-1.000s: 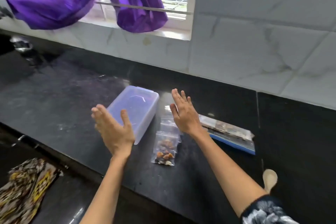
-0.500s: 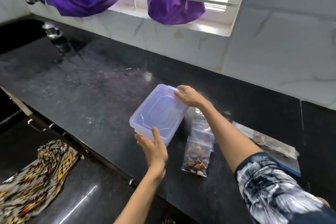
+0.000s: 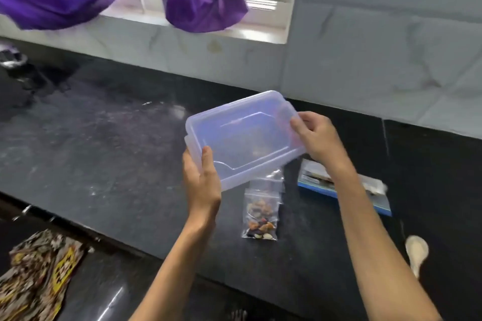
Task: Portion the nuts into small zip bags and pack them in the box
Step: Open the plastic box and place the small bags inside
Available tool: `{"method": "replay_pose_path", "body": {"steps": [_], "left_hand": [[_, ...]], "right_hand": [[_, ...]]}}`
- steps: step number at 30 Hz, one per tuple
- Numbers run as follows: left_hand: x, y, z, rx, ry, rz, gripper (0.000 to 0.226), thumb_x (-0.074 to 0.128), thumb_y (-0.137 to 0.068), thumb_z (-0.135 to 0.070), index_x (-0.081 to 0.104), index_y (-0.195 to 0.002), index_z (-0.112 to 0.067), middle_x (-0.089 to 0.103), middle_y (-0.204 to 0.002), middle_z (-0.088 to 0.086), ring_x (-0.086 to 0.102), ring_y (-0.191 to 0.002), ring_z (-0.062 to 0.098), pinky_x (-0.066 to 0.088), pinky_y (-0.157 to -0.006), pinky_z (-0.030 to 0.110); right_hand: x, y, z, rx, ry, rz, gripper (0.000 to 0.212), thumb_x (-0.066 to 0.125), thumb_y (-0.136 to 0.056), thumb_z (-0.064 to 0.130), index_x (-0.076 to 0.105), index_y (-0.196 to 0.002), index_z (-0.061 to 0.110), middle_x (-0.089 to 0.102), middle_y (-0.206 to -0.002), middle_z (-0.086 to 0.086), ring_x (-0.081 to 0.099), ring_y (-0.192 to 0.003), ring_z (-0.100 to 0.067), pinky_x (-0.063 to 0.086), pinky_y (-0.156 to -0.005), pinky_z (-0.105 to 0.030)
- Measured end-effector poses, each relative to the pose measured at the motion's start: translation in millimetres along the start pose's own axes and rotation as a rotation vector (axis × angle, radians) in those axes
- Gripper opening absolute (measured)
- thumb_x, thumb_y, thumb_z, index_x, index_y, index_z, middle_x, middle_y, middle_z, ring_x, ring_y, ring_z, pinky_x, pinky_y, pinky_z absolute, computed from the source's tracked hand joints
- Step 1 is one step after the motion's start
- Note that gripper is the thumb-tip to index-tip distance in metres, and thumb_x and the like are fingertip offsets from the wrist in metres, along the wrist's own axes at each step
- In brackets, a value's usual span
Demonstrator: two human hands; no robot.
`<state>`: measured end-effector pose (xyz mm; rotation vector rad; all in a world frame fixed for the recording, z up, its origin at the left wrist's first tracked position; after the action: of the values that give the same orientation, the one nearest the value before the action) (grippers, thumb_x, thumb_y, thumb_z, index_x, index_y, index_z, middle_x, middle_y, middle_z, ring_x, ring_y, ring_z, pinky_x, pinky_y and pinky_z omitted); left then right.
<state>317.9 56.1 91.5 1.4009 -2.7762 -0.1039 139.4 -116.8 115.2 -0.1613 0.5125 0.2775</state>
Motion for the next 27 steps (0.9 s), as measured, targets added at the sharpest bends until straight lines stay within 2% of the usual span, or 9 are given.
{"method": "replay_pose_path", "body": {"steps": [2,5,7,9,13,16,21,24,27], "left_hand": [[20,14,-1,-0.001,-0.006,0.14,0.028,0.044,-0.099,-0.029,0.053,-0.122,-0.017,0.063,-0.105,-0.004,0.061,-0.092,0.012,0.045,-0.075,0.025],[51,41,21,-0.056,-0.052,0.341,0.027,0.05,-0.096,-0.031,0.058,-0.117,-0.015,0.065,-0.102,0.001,0.062,-0.093,0.022,0.049,-0.081,0.039],[68,65,40,-0.108,-0.102,0.465,0.027,0.05,-0.094,-0.037,0.059,-0.114,-0.021,0.067,-0.105,0.002,0.064,-0.095,0.025,0.051,-0.081,0.044],[79,88,60,-0.147,-0.149,0.563,0.032,0.048,-0.095,-0.038,0.056,-0.122,-0.023,0.066,-0.114,0.001,0.063,-0.103,0.023,0.051,-0.089,0.046],[87,114,79,-0.181,-0.178,0.638,0.02,0.043,-0.099,-0.025,0.052,-0.117,-0.024,0.063,-0.11,-0.003,0.061,-0.096,0.01,0.049,-0.08,0.025],[92,120,88,-0.184,-0.206,0.68,0.016,0.043,-0.099,-0.025,0.05,-0.113,-0.029,0.061,-0.114,0.001,0.059,-0.103,0.018,0.048,-0.09,0.036],[94,119,94,-0.149,-0.227,0.685,0.033,0.044,-0.099,-0.026,0.049,-0.131,-0.017,0.059,-0.124,0.003,0.056,-0.114,0.02,0.043,-0.101,0.041],[93,118,96,-0.15,-0.26,0.703,0.048,0.045,-0.098,-0.032,0.038,-0.143,-0.018,0.047,-0.142,0.001,0.045,-0.129,0.02,0.035,-0.111,0.044],[92,113,90,-0.15,-0.241,0.683,0.062,0.044,-0.097,-0.037,0.019,-0.151,-0.019,0.024,-0.155,-0.006,0.026,-0.142,0.013,0.021,-0.116,0.032]], "right_hand": [[-40,42,-20,0.094,-0.048,-0.073,0.027,0.056,-0.093,0.032,0.065,-0.115,0.019,0.07,-0.101,0.002,0.067,-0.09,-0.013,0.054,-0.076,-0.032],[-83,113,-55,0.248,-0.115,-0.193,0.024,0.058,-0.093,0.031,0.065,-0.113,0.021,0.072,-0.097,0.004,0.069,-0.084,-0.009,0.053,-0.07,-0.027],[-100,155,-80,0.346,-0.114,-0.276,0.022,0.058,-0.092,0.032,0.065,-0.111,0.022,0.073,-0.093,0.005,0.07,-0.082,-0.01,0.057,-0.071,-0.032],[-108,188,-103,0.438,-0.089,-0.338,0.026,0.058,-0.092,0.034,0.065,-0.114,0.022,0.073,-0.093,0.006,0.07,-0.084,-0.011,0.058,-0.075,-0.037],[-113,221,-125,0.515,0.002,-0.379,0.03,0.056,-0.093,0.037,0.061,-0.117,0.02,0.069,-0.099,0.003,0.067,-0.087,-0.012,0.055,-0.069,-0.03],[-112,231,-130,0.525,0.02,-0.408,0.03,0.054,-0.094,0.035,0.061,-0.118,0.018,0.066,-0.093,0.008,0.065,-0.085,-0.009,0.055,-0.066,-0.029],[-105,236,-137,0.546,0.01,-0.44,0.036,0.053,-0.094,0.033,0.057,-0.126,0.015,0.064,-0.098,0.005,0.058,-0.079,0.0,0.046,-0.063,-0.016],[-106,235,-136,0.581,0.108,-0.386,0.048,0.051,-0.095,0.038,0.046,-0.136,0.015,0.06,-0.125,-0.003,0.059,-0.102,-0.011,0.052,-0.08,-0.026],[-113,222,-121,0.54,0.312,-0.358,0.059,0.049,-0.095,0.042,0.031,-0.147,0.02,0.038,-0.149,-0.002,0.043,-0.132,-0.019,0.043,-0.1,-0.035]]}}
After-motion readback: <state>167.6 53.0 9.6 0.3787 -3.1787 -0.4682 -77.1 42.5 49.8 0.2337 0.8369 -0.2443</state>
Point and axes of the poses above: each hand's wrist, its own y-axis away from the middle knuckle, its own x-axis out of the palm, z = x × y, the point moved 6 cm from there along -y, towards the middle knuckle
